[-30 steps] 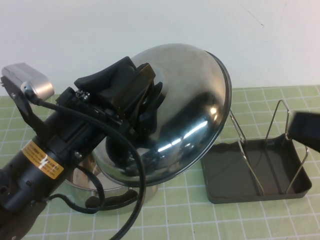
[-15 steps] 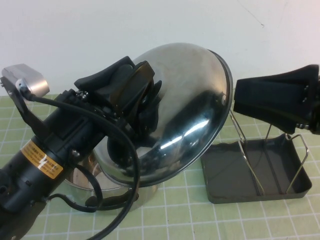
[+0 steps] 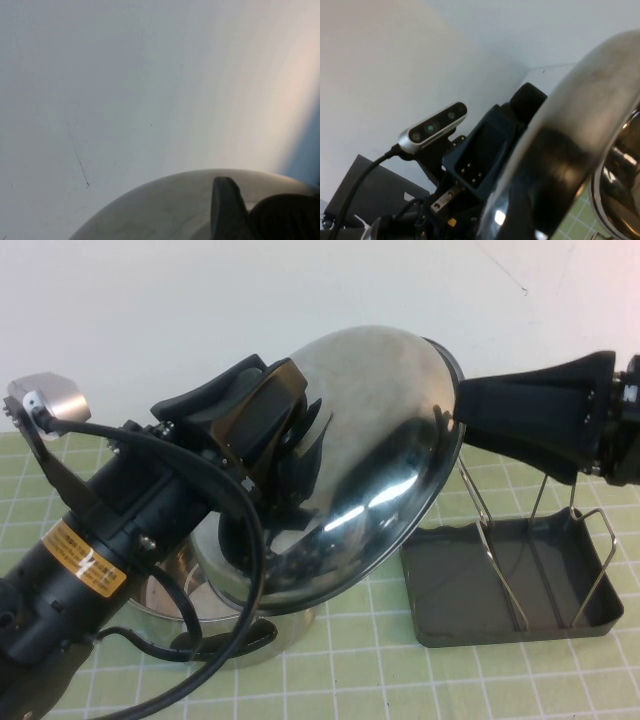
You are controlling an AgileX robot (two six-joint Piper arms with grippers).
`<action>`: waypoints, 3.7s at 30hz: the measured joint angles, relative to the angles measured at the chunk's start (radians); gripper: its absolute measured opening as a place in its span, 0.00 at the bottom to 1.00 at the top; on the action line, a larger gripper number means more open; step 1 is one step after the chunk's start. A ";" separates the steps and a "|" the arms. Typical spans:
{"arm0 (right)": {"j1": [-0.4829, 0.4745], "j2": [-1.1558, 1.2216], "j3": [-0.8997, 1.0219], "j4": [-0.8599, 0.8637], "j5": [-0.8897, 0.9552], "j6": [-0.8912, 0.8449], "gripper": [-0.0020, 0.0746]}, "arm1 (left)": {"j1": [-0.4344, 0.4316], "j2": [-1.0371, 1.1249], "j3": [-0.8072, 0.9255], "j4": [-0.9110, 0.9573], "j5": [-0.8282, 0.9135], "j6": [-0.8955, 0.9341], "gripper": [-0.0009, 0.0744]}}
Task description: Put pot lid on rack
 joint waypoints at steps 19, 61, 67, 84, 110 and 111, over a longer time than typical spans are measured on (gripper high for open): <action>0.172 0.142 -0.197 0.029 -0.030 -0.096 0.24 | 0.000 0.004 0.000 0.053 0.009 0.000 0.42; 0.174 -0.003 -0.105 -0.872 -0.473 0.255 0.15 | 0.169 -0.079 0.000 0.284 0.494 0.197 0.01; 0.174 0.060 -0.096 -0.881 -0.521 0.238 0.15 | 0.169 -0.079 0.000 0.287 0.510 0.197 0.01; 0.173 0.067 -0.096 -0.921 -0.496 0.181 0.39 | 0.169 -0.079 0.000 0.289 0.625 0.248 0.01; 0.173 -0.813 0.242 -1.179 -0.497 0.337 0.11 | 0.169 -0.888 0.281 0.283 1.151 0.119 0.01; 0.173 -0.848 0.264 -1.179 -0.498 0.337 0.11 | 0.169 -0.937 0.295 0.281 1.174 0.106 0.01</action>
